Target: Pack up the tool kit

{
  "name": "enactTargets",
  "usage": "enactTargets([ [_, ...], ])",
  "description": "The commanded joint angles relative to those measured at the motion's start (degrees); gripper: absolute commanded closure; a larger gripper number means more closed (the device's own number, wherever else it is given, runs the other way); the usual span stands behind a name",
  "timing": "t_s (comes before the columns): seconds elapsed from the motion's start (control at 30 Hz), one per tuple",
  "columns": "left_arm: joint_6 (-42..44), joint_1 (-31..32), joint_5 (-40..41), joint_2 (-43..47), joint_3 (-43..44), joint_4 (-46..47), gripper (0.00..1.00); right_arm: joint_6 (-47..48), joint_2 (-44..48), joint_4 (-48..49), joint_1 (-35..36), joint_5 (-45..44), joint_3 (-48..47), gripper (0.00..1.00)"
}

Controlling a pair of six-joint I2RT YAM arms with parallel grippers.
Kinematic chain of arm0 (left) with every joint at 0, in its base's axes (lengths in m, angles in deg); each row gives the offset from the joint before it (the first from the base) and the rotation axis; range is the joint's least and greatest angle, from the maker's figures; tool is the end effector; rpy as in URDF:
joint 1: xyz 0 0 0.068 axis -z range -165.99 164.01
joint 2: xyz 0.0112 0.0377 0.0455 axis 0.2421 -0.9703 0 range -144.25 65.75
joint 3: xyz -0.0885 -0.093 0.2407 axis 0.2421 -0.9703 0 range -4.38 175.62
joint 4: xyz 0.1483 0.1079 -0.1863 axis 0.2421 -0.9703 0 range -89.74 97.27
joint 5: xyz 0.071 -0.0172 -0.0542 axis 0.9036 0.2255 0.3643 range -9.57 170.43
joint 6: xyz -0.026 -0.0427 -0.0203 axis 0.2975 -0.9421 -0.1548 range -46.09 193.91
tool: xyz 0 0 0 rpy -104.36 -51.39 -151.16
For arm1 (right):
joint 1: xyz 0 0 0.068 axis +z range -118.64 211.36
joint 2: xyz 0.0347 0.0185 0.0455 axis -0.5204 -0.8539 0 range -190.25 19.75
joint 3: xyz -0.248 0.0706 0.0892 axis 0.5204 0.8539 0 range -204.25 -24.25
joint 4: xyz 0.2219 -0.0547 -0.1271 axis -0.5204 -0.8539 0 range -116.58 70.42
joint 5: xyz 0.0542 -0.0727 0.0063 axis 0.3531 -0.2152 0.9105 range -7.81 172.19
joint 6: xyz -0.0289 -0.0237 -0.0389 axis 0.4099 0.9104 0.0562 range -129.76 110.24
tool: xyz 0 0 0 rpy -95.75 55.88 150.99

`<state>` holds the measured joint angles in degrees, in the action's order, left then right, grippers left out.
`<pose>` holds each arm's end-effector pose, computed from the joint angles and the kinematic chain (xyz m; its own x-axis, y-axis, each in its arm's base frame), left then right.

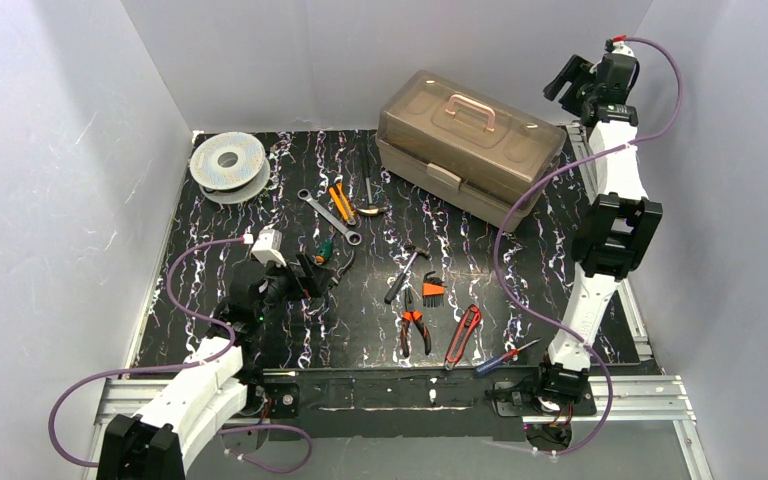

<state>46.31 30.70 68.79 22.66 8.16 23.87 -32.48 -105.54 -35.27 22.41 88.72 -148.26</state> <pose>0.1650 -0.0570 0.1947 -0.4218 -0.3473 -0.8375 0.3086 0.8136 -0.4928 0.5177 -0.0775 0.3516 -0.2479 0.4275 -0.8694 0.1549 0.9033 0.4000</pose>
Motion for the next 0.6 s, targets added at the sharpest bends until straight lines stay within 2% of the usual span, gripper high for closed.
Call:
enactTargets([
  [0.0,0.58,0.12,-0.86,0.49,0.04,0.39,0.02,-3.46,0.32,-6.89,0.28,14.2,-0.99,0.15],
  [0.13,0.61,0.14,-1.67,1.39,-0.1,0.12,0.02,-3.69,0.76,-10.53,0.28,22.75,2.48,0.19],
  [0.23,0.6,0.17,-2.05,2.39,-0.3,-0.19,0.02,-2.87,4.43,-10.08,0.34,25.06,11.12,0.22],
  [0.43,0.4,0.1,-2.74,3.23,-0.49,-0.06,0.02,-2.05,16.93,-5.43,1.34,25.39,30.47,0.22],
  [0.57,-0.09,0.11,-3.39,3.22,-0.74,0.71,0.02,-1.38,26.67,-3.3,2.79,22.06,42.73,0.23],
])
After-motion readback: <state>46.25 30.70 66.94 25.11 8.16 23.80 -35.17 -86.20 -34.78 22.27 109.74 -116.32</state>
